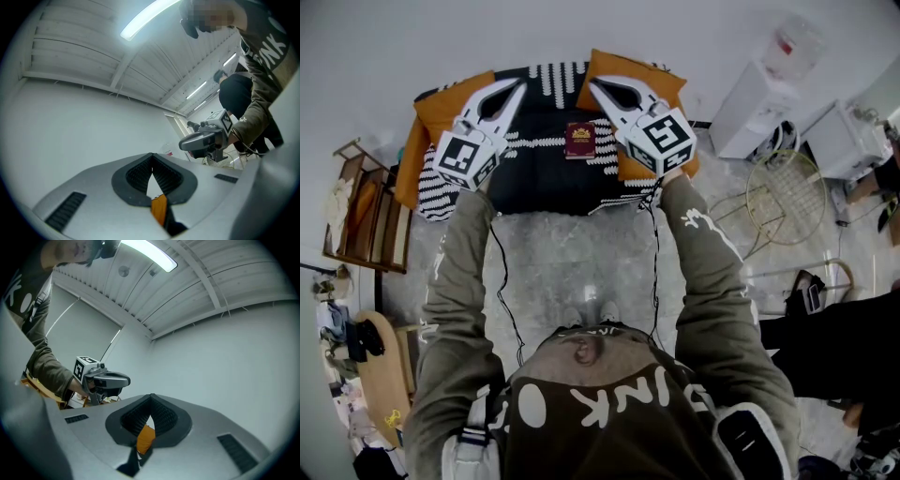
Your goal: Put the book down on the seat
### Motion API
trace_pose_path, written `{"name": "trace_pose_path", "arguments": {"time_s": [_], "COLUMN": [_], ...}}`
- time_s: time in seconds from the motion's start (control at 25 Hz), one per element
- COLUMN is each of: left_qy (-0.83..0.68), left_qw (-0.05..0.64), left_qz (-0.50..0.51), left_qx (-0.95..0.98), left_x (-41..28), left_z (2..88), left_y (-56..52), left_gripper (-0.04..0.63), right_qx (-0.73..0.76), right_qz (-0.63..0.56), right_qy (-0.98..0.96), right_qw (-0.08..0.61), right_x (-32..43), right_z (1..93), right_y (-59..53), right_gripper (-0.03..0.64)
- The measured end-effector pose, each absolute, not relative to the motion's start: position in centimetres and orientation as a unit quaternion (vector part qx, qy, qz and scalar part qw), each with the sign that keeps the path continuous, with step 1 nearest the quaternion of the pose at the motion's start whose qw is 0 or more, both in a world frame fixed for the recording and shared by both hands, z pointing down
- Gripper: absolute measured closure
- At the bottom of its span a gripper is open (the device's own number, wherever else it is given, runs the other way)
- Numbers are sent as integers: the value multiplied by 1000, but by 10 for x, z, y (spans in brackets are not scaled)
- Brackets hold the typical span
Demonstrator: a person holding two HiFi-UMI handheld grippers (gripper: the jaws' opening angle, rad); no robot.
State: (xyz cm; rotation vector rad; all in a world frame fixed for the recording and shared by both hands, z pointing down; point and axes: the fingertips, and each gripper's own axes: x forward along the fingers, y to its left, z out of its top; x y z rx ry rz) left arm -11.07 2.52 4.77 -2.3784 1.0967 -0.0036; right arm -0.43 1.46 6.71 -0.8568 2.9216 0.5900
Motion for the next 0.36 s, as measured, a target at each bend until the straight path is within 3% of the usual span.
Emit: {"name": "trace_pose_path", "arguments": {"time_s": [0.36], "left_qy": [403], "left_qw": [261], "left_qz": [-4], "left_qx": [-877], "left_x": [-106], "left_z": [50], "left_y": [23], "left_gripper": [591], "right_qx": [-279], "right_qz": [190], "right_qy": [941], "right_qw": [19], "right_x": [2], "right_z": [69], "right_y": [10], "right_gripper": [607]}}
